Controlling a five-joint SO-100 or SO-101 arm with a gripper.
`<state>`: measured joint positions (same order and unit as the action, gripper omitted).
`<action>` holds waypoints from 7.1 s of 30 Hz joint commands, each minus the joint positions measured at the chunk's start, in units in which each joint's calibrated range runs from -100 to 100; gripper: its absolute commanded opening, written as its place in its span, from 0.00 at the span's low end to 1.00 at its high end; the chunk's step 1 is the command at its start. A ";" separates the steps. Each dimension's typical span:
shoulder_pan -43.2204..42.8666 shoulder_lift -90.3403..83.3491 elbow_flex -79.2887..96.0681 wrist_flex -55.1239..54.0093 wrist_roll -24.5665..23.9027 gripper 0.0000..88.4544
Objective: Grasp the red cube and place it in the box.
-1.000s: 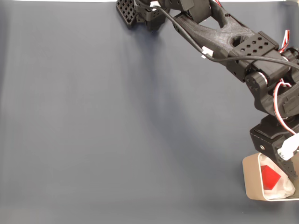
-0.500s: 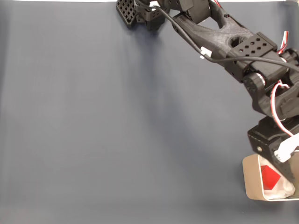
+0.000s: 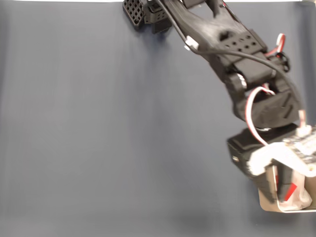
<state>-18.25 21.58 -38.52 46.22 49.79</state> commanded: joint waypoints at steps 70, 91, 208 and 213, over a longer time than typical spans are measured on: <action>19.03 -121.41 138.33 14.68 -1.07 0.00; 18.89 -121.49 138.33 27.55 -1.17 0.00; 19.03 -121.49 138.33 29.60 -1.03 0.00; 19.03 -121.49 138.33 29.60 -1.03 0.00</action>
<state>0.67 -100.00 99.37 74.62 49.26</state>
